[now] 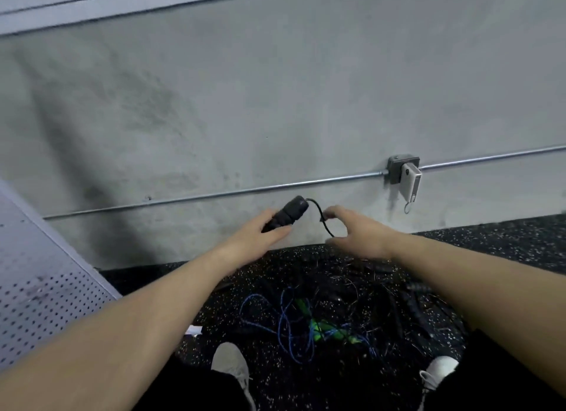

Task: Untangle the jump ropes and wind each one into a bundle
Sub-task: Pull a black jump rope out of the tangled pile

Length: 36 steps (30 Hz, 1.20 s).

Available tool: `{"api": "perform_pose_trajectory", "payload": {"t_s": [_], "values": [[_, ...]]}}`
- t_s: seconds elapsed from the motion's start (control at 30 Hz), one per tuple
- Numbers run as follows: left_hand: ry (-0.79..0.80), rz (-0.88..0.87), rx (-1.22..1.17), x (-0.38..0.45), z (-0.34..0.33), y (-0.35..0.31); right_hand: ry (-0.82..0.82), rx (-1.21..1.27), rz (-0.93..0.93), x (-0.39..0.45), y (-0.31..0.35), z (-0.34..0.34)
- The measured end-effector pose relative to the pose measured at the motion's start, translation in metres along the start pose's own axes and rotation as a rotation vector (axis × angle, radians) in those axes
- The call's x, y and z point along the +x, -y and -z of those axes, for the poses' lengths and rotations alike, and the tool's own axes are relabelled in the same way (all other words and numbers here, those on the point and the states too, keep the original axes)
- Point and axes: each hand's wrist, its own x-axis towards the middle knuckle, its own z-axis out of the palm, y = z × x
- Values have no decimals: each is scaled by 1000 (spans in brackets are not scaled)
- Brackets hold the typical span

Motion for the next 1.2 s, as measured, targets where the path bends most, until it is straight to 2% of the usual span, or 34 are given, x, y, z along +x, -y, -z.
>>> {"api": "perform_pose_trajectory", "payload": {"t_s": [0.07, 0.2, 0.27, 0.37, 0.5, 0.6, 0.67, 0.77, 0.9, 1.0, 1.1, 1.2], "values": [[-53, 6, -146, -8, 1, -11, 16, 70, 8, -8, 7, 3], [-255, 32, -486, -4, 6, -24, 27, 184, 22, -16, 14, 2], [-315, 55, -563, 3, 5, -19, 53, 248, -6, -13, 9, -4], [-324, 112, -650, 12, -6, 0, 54, 304, -49, -2, 2, -12], [-252, 207, -671, 22, -31, 34, 51, 530, -124, 17, 0, -18], [-128, 250, -663, 30, -43, 41, 80, 735, -181, 31, 3, -19], [-24, 273, -755, 40, -51, 35, 82, 841, -220, 41, 3, -18], [72, 288, -793, 55, -65, 28, 11, 1002, -279, 56, 1, -13], [226, 251, -703, 65, -79, 21, -113, 1110, -341, 72, -11, -2], [229, 237, -744, 72, -84, 13, -163, 1157, -391, 77, -20, 1], [159, 283, -801, 84, -88, 10, -186, 1218, -425, 77, -25, 1], [95, 355, -962, 93, -86, 8, -88, 1136, -431, 72, -29, -3]]}}
